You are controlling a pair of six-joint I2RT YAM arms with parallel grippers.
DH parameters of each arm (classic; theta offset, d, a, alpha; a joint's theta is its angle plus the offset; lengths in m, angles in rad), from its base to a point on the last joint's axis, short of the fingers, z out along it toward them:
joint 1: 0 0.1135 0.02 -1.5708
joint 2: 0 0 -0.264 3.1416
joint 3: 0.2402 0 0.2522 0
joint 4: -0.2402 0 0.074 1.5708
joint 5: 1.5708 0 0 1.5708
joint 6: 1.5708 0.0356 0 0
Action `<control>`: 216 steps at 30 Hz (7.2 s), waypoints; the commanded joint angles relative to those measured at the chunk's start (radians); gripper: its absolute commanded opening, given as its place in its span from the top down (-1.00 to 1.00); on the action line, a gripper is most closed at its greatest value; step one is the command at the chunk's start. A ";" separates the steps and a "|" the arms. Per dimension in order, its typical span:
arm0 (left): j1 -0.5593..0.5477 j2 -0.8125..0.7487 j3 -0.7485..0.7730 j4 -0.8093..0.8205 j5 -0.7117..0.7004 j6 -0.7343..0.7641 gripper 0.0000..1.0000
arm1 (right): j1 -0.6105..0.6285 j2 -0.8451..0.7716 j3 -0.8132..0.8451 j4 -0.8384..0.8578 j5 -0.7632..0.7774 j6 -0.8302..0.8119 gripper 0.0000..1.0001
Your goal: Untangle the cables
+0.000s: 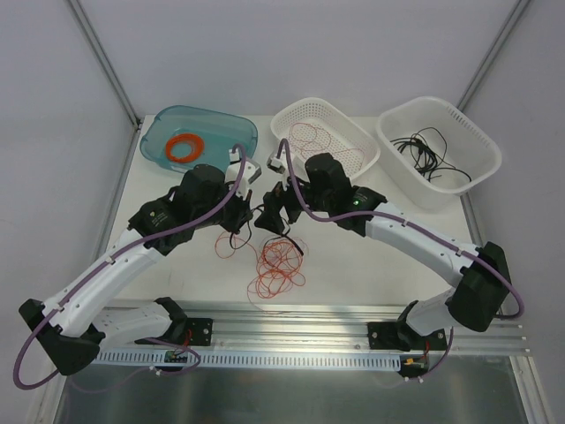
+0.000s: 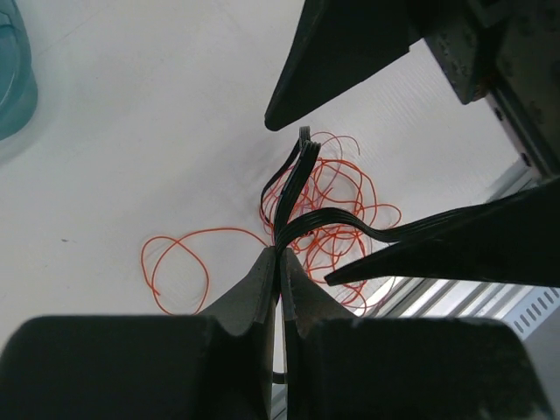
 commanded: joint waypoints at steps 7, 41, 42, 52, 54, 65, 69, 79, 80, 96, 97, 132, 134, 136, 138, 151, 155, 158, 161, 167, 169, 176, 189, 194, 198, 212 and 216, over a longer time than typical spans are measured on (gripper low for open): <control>-0.012 -0.061 -0.011 0.041 0.024 0.018 1.00 | -0.003 0.015 -0.031 0.124 -0.088 0.023 0.31; 0.105 -0.053 -0.347 0.159 -0.176 -0.140 -0.98 | -0.467 -0.197 0.498 -0.207 0.700 -0.214 0.99; 0.122 -0.044 -0.371 0.165 -0.156 -0.146 -0.98 | -0.494 -0.195 0.498 -0.192 0.720 -0.220 0.99; 0.180 0.054 -0.376 0.183 -0.104 -0.157 -0.98 | -0.819 -0.054 0.542 -0.068 0.694 -0.217 0.99; 0.180 0.057 -0.381 0.182 -0.096 -0.157 -0.98 | -0.880 -0.013 0.556 -0.057 0.682 -0.205 0.99; 0.182 0.085 -0.379 0.182 -0.128 -0.146 -0.99 | -0.991 0.197 0.539 -0.152 0.820 -0.015 -0.34; 0.180 0.088 -0.379 0.182 -0.119 -0.147 -0.98 | -0.988 0.133 0.477 -0.221 0.786 0.068 -0.87; 0.180 0.076 -0.376 0.182 -0.084 -0.152 -0.98 | -0.800 -0.127 0.202 -0.387 0.530 0.152 -0.99; 0.180 0.074 -0.376 0.183 -0.073 -0.157 -0.98 | -0.773 -0.149 0.129 -0.384 0.481 0.160 -0.99; 0.130 0.119 -0.376 0.237 0.070 -0.216 -0.92 | -0.184 -0.215 -0.402 -0.122 0.234 0.336 -0.79; 0.116 0.126 -0.377 0.243 0.059 -0.245 -0.90 | -0.152 -0.214 -0.436 -0.085 0.267 0.359 -0.78; -0.116 0.392 -0.309 0.364 -0.097 -0.407 0.30 | 0.022 -0.120 -0.461 0.011 0.467 0.536 -0.79; -0.116 0.406 -0.304 0.364 -0.105 -0.410 0.35 | 0.022 -0.120 -0.462 0.011 0.469 0.539 -0.79; -0.118 0.422 -0.296 0.361 -0.120 -0.417 0.45 | 0.020 -0.120 -0.464 0.012 0.467 0.540 -0.79; -0.118 0.432 -0.289 0.363 -0.120 -0.426 0.65 | 0.020 -0.117 -0.465 0.012 0.469 0.542 -0.79; -0.121 0.207 -0.276 0.317 -0.105 -0.399 1.00 | 0.023 0.022 -0.447 0.046 0.449 0.595 -0.71; -0.121 0.142 -0.238 0.269 -0.111 -0.378 1.00 | 0.023 0.067 -0.436 0.041 0.468 0.626 -0.39; -0.119 0.096 -0.203 0.234 -0.122 -0.359 1.00 | 0.023 0.090 -0.427 0.037 0.490 0.643 -0.18; -0.114 0.056 -0.161 0.194 -0.146 -0.341 1.00 | 0.023 0.101 -0.418 0.015 0.522 0.646 0.08; -0.052 -0.018 -0.049 0.104 -0.191 -0.289 1.00 | 0.016 0.104 -0.419 -0.061 0.590 0.654 0.83; -0.030 -0.042 -0.003 0.085 -0.194 -0.269 1.00 | 0.009 0.095 -0.425 -0.083 0.603 0.657 0.98; 0.082 -0.085 0.128 0.021 -0.252 -0.180 1.00 | -0.073 0.041 -0.458 -0.166 0.648 0.654 0.99; 0.349 -0.024 0.376 -0.091 -0.407 -0.109 1.00 | -0.414 -0.249 -0.573 -0.353 0.682 0.554 0.99; 0.463 0.005 0.489 -0.108 -0.449 -0.091 1.00 | -0.570 -0.321 -0.606 -0.382 0.634 0.517 0.99; 0.524 0.040 0.550 -0.120 -0.464 -0.069 1.00 | -0.658 -0.350 -0.632 -0.379 0.571 0.504 0.98; 0.533 0.087 0.546 -0.113 -0.165 -0.101 1.00 | -0.660 -0.349 -0.622 -0.331 0.439 0.455 0.67; 0.533 0.108 0.589 -0.101 -0.144 -0.127 1.00 | -0.635 -0.376 -0.603 -0.348 0.444 0.435 0.29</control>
